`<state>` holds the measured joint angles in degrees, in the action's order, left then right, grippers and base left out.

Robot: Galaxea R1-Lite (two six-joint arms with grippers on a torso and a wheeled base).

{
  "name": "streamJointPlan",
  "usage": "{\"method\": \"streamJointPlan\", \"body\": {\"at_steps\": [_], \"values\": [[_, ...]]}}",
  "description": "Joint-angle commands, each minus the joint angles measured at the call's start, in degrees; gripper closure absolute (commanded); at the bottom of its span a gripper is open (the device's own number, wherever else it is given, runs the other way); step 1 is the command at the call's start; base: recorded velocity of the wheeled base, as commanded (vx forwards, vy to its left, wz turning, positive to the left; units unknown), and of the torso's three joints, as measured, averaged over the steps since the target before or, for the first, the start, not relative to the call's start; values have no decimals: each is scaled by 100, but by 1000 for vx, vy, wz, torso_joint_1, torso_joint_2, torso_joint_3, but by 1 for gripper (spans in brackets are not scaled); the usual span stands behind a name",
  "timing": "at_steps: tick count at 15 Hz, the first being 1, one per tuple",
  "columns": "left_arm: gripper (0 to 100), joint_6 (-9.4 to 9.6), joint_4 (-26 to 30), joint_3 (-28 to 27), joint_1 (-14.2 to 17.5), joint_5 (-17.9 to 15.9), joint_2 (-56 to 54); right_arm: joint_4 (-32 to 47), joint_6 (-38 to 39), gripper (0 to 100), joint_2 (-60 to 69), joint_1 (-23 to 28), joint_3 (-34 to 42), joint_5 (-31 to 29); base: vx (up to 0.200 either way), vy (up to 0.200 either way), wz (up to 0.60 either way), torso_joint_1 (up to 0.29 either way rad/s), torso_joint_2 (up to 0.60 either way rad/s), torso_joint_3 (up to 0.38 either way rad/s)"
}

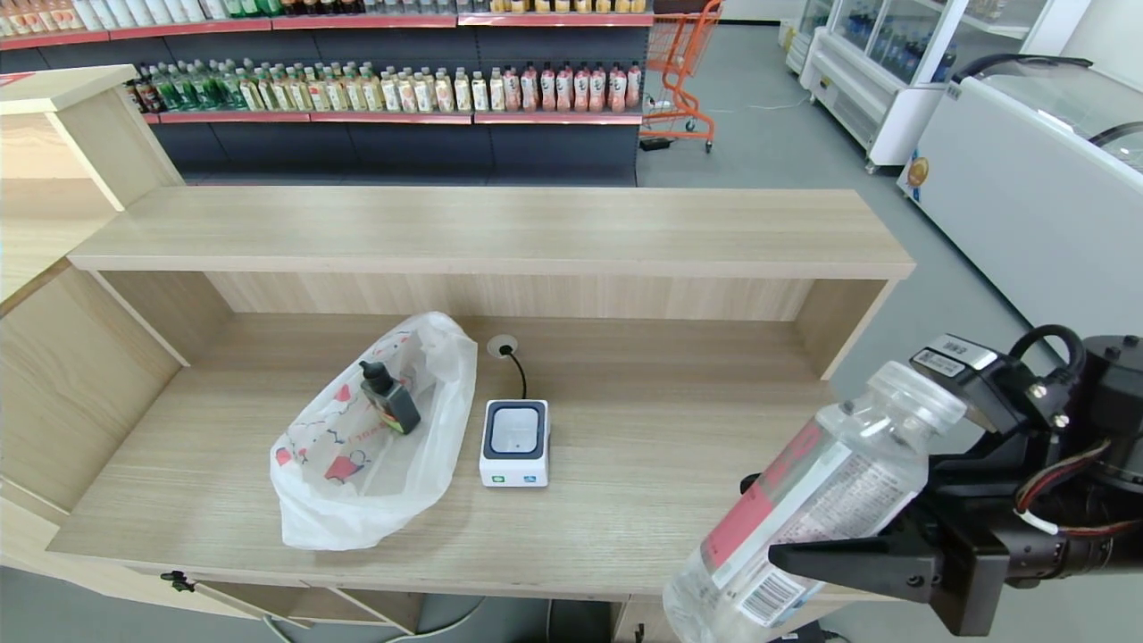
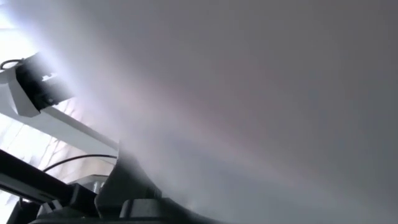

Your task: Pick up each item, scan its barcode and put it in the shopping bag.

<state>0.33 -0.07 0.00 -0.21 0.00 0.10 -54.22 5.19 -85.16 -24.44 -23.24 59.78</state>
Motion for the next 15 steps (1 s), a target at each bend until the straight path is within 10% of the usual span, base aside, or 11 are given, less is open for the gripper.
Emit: {"method": "streamJointPlan", "body": {"at_steps": [1, 15], "values": [[0, 2, -1, 0, 3, 0, -1, 0, 8, 100, -71, -78, 3, -2, 0, 0, 0, 0, 0, 0], [0, 2, -1, 0, 3, 0, -1, 228, 52, 100, 132, -228, 56, -10, 0, 0, 0, 0, 0, 0]]}}
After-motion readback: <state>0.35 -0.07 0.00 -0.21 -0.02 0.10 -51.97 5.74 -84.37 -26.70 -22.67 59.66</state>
